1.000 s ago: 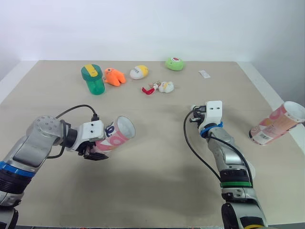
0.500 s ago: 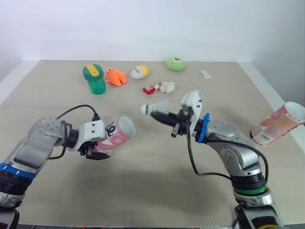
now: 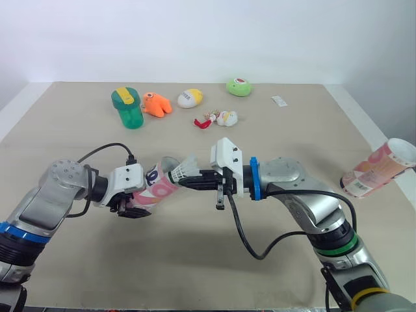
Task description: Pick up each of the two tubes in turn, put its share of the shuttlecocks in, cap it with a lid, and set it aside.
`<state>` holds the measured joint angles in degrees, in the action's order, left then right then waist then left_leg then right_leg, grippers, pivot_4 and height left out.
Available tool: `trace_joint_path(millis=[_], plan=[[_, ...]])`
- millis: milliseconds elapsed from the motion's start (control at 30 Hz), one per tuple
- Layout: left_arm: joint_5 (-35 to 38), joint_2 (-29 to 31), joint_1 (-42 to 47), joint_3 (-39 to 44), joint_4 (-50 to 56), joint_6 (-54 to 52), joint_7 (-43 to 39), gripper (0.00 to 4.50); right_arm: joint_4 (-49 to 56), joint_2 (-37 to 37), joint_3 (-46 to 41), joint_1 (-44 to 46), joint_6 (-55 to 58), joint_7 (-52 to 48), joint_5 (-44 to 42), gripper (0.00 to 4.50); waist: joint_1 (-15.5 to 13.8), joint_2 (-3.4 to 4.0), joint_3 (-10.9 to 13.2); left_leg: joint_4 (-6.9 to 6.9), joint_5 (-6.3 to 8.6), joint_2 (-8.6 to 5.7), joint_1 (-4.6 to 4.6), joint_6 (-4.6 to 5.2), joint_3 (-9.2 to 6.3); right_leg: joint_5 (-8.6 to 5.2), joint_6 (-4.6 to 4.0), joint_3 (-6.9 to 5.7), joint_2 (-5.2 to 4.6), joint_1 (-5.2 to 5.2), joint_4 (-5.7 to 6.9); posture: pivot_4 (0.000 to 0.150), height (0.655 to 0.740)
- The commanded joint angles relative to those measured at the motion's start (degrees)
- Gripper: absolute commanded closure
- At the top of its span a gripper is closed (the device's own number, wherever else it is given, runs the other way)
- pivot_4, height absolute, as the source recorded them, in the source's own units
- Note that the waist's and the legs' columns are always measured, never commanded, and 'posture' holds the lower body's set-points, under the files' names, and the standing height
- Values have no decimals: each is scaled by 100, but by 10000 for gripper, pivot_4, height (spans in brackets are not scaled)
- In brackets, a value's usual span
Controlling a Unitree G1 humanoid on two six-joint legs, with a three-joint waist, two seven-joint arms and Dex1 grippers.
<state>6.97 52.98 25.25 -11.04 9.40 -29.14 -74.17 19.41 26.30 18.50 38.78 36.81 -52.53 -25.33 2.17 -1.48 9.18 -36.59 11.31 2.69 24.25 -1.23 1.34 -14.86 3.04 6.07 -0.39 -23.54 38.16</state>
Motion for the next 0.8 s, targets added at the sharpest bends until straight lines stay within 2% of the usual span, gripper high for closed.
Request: trace_joint_path(millis=[33, 167, 200, 267, 333, 433, 467, 533, 567, 700, 800], plan=[[63, -46, -26, -82, 92, -22, 25, 10264, 275, -98, -383, 321, 215, -19, -407, 31567, -7, 0, 0, 0, 0, 0, 0, 0, -1, 0, -1, -1, 0, 0, 0, 1500, 7400], [64, -54, -28, -76, 94, -41, 46, 10264, 239, -6, -633, 551, 373, -112, -655, 10156, -17, 0, 0, -1, 0, 0, 0, 0, -1, -1, 1, -1, -1, 1, 0, 1500, 7400], [67, -55, -30, -75, 97, -45, 53, 10264, 192, 56, -706, 618, 398, -185, -712, 8673, -17, 0, 0, 0, 0, 0, 0, 0, 0, -1, 1, -1, -1, 1, 0, 1500, 7400], [72, -57, -36, -74, 106, -51, 63, 10264, -5, 199, -769, 762, 302, -329, -669, 8673, -20, 1, 1, 1, 0, 0, 0, 0, -1, -1, 1, -2, -1, 0, 0, 1500, 7400], [72, -60, -37, -83, 105, -47, 66, 10264, -296, 332, -604, 904, 33, -490, -361, 14233, -22, 0, 1, 0, 0, 0, 1, 0, -1, -2, -1, -2, -1, 0, 0, 1500, 7400], [67, -73, -20, -114, 96, -32, 71, 10264, -893, 323, 61, 1125, -637, -715, 427, 28457, -21, 0, 0, -1, 0, 0, -1, 0, 3, -4, -10, -1, -1, -1, 0, 1500, 7400], [65, -78, -9, -125, 98, -30, 72, 10264, -1083, 216, 210, 1180, -794, -745, 585, 31176, -17, 1, 0, 0, 0, 0, -3, 0, 3, -5, -11, -1, 0, -1, 0, 1500, 7400], [63, -86, 21, -141, 109, -31, 73, 10264, -1465, -96, 493, 1312, -1084, -806, 844, 41429, -14, 1, 1, 1, 0, 3, -3, 0, 5, -3, -11, -1, 3, -4, 1, 1500, 7400], [64, -90, 34, -146, 116, -36, 74, 10264, -1618, -253, 613, 1371, -1199, -841, 944, 44316, -15, 1, 1, 2, 0, 3, 1, 0, 4, -3, -11, -1, 4, -8, 2, 1500, 7400], [78, -65, -2, -130, 185, -54, 79, 10264, -2170, -847, 1292, 1596, -1813, -905, 1646, 44316, -20, 1, 1, 4, 0, 2, 6, 0, 3, 4, 4, -1, 4, -12, 5, 1500, 7400], [81, -34, -66, -105, 218, -48, 96, 10264, -2214, -1181, 1439, 1648, -1913, -931, 1796, 44316, -28, 0, 0, 3, 0, 2, 7, 0, 2, 4, 4, -2, 2, -12, 5, 1500, 7400]])
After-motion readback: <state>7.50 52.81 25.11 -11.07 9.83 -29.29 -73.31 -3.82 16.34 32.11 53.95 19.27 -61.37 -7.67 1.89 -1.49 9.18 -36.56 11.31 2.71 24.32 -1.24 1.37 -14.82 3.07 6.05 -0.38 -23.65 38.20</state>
